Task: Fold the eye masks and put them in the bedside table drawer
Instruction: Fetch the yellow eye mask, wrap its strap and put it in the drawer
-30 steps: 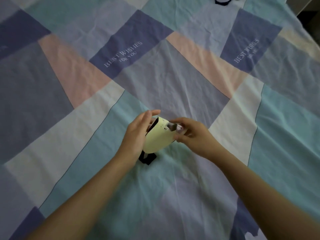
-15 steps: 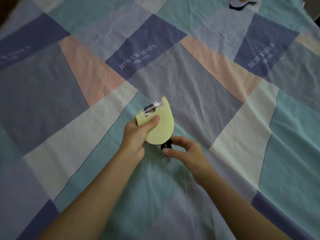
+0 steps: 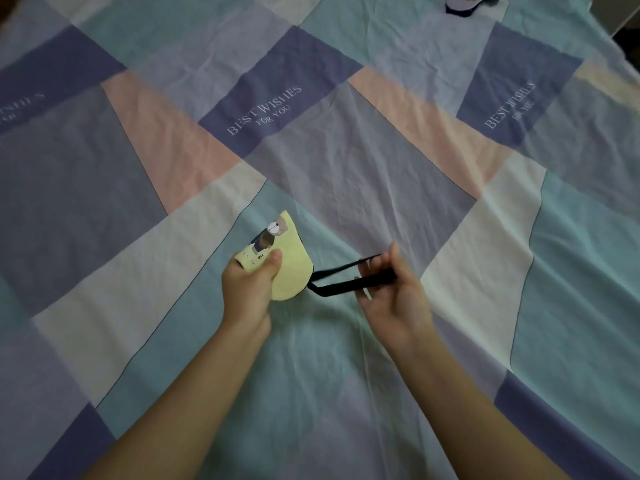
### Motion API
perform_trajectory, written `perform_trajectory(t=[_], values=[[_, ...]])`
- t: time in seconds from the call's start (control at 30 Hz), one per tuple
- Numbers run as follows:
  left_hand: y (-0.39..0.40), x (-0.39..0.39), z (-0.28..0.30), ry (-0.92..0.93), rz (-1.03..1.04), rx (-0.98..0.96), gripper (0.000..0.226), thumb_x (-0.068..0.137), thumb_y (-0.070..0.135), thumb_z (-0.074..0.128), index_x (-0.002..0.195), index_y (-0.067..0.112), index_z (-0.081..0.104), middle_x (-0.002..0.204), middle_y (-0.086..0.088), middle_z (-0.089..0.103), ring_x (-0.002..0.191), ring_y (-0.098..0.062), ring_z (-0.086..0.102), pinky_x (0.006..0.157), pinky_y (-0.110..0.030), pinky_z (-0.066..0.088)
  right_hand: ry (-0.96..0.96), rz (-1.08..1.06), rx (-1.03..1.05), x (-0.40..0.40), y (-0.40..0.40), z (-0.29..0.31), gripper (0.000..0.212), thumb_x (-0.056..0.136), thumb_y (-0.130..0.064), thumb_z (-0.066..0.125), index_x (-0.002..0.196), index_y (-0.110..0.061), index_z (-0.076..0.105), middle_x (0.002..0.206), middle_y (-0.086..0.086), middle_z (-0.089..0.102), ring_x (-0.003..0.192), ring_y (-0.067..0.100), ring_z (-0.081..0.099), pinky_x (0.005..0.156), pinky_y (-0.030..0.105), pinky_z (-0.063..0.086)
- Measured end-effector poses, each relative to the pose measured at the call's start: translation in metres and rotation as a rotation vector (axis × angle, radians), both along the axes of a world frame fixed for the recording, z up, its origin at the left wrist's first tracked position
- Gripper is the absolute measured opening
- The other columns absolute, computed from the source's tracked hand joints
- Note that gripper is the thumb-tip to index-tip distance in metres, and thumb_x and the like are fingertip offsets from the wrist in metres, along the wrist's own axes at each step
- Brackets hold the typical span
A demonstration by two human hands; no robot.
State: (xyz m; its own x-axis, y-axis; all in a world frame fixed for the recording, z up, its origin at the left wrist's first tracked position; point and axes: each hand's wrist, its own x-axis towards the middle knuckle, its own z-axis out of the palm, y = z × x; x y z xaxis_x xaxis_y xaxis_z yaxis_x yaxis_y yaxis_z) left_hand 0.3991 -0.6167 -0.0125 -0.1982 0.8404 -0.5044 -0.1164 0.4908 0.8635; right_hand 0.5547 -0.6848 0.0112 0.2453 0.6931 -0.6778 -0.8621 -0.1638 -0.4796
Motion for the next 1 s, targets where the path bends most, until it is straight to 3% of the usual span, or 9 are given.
perform_trajectory(t=[0.07,0.17,0.23,0.3,0.4,0.53,0.7,0.83,1.0], values=[[-0.001,-0.001,0.000,-0.046,0.067,-0.002,0.023,0.084,0.007,0.068,0.106,0.013,0.062,0.093,0.001,0.067,0.089,-0.019,0.062,0.077,-0.031,0.051,0.174,-0.119,0.094,0.004,-0.003,0.002,0.021,0.089,-0.034,0.055,0.087,-0.015,0.065,0.064,-0.007,0.061,0.071,0.007,0.065,0.089,0.027,0.044],[-0.003,0.000,0.007,-0.158,0.102,-0.017,0.023,0.086,0.005,0.066,0.107,0.013,0.063,0.091,0.003,0.067,0.086,-0.016,0.064,0.076,-0.028,0.052,0.235,-0.150,0.244,0.006,-0.010,0.001,0.036,0.096,-0.032,0.042,0.125,-0.017,0.058,0.118,-0.005,0.067,0.108,0.012,0.064,0.102,0.038,0.040],[-0.007,0.005,0.014,-0.236,0.085,-0.021,0.020,0.086,0.005,0.065,0.104,0.014,0.064,0.090,0.004,0.069,0.081,-0.011,0.066,0.076,-0.026,0.054,-0.108,0.048,0.161,0.002,-0.014,-0.006,0.041,0.097,-0.025,0.041,0.138,-0.031,0.044,0.140,-0.012,0.051,0.126,0.009,0.051,0.108,0.042,0.032],[-0.008,0.008,0.020,-0.280,0.081,-0.009,0.016,0.086,0.005,0.066,0.096,0.017,0.066,0.088,0.006,0.071,0.078,-0.006,0.068,0.077,-0.025,0.055,-0.719,0.398,0.017,-0.004,-0.018,-0.016,0.055,0.095,-0.012,0.046,0.142,-0.037,0.034,0.141,-0.021,0.042,0.130,0.003,0.044,0.104,0.024,0.035],[-0.006,0.006,0.026,-0.288,0.084,0.040,0.017,0.085,0.006,0.067,0.094,0.021,0.066,0.091,0.007,0.072,0.083,-0.007,0.068,0.085,-0.028,0.054,-1.192,0.728,-0.032,-0.010,-0.031,-0.022,0.061,0.090,-0.012,0.056,0.139,-0.042,0.036,0.097,-0.009,0.074,0.089,0.001,0.065,0.076,0.014,0.047],[-0.005,-0.004,0.026,-0.241,0.094,0.054,0.020,0.084,0.010,0.069,0.101,0.020,0.066,0.103,0.001,0.071,0.095,-0.015,0.067,0.094,-0.037,0.052,-0.866,0.826,0.106,-0.006,-0.034,0.005,0.038,0.071,-0.020,0.078,0.108,-0.014,0.069,0.065,0.005,0.074,0.058,0.018,0.070,0.059,0.025,0.055],[-0.007,-0.009,0.023,-0.204,0.079,0.052,0.020,0.084,0.012,0.069,0.102,0.020,0.066,0.108,-0.003,0.070,0.101,-0.017,0.067,0.098,-0.039,0.049,-0.505,0.679,0.392,-0.003,-0.040,0.016,0.026,0.063,-0.046,0.075,0.054,-0.022,0.069,0.055,0.000,0.069,0.053,0.011,0.065,0.074,0.025,0.054],[-0.011,-0.009,0.021,-0.194,0.062,0.043,0.029,0.084,0.012,0.070,0.112,0.013,0.064,0.113,-0.008,0.069,0.105,-0.022,0.066,0.100,-0.043,0.048,-0.023,0.228,0.423,-0.016,-0.038,0.011,0.043,0.054,-0.049,0.082,0.085,-0.021,0.076,0.095,0.000,0.075,0.088,0.013,0.071,0.084,0.032,0.056],[-0.020,-0.010,0.025,-0.129,-0.071,0.090,0.029,0.081,0.014,0.072,0.108,0.010,0.064,0.108,-0.011,0.071,0.102,-0.028,0.067,0.094,-0.046,0.051,-0.138,0.114,0.281,-0.038,-0.030,0.011,0.088,0.040,-0.046,0.091,0.119,-0.020,0.061,0.126,-0.002,0.064,0.118,0.022,0.060,0.099,0.043,0.046]])
